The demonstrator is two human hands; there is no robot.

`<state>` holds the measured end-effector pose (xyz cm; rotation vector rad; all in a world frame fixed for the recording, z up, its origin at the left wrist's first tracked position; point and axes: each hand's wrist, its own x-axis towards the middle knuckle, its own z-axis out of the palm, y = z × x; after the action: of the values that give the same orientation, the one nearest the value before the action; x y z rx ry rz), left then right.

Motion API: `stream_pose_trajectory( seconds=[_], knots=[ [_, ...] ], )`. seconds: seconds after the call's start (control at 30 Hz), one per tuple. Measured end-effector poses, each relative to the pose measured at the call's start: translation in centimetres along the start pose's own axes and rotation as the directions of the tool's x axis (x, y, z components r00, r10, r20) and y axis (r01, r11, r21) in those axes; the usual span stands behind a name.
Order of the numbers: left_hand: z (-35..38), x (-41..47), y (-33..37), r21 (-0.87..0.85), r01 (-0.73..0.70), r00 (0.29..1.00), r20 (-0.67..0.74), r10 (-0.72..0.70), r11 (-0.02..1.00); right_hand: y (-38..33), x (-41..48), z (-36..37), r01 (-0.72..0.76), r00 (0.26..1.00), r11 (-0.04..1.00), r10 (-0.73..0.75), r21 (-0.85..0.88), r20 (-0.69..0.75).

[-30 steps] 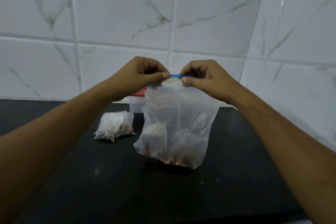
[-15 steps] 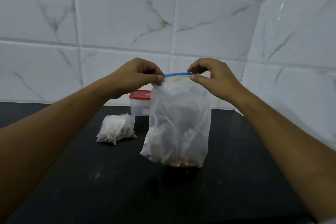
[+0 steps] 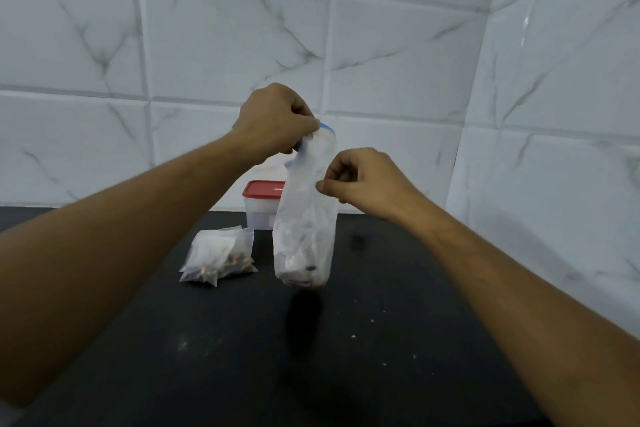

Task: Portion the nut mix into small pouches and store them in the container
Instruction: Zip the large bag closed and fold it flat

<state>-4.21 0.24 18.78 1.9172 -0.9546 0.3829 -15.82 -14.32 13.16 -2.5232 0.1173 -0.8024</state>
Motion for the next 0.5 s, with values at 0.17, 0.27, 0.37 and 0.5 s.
stream_pose_trajectory(
  seconds=[0.17, 0.27, 0.37, 0.5],
  knots=[
    [0.6, -0.2, 0.5, 0.059, 0.018, 0.998, -0.063, -0.014, 0.998, -0.2, -0.3, 0.5, -0.08, 0.996, 0.991, 0.077, 0.103, 0.041],
    [1.0, -0.3, 0.7, 0.084, 0.021, 0.999, -0.031, -0.018, 0.996, 0.2, 0.0, 1.1, -0.017, 1.0, 1.0, 0.017, -0.013, 0.019],
    [0.5, 0.1, 0.5, 0.091, 0.012, 1.0, -0.017, -0.01, 0.996, 1.5, 0.1, 0.7, -0.011, 1.0, 1.0, 0.011, -0.024, -0.003],
    [0.1, 0.6, -0.2, 0.061, 0.007, 0.999, 0.041, -0.01, 0.998, 2.9, -0.1, -0.5, -0.047, 0.999, 0.998, 0.047, 0.049, -0.015]
  ],
)
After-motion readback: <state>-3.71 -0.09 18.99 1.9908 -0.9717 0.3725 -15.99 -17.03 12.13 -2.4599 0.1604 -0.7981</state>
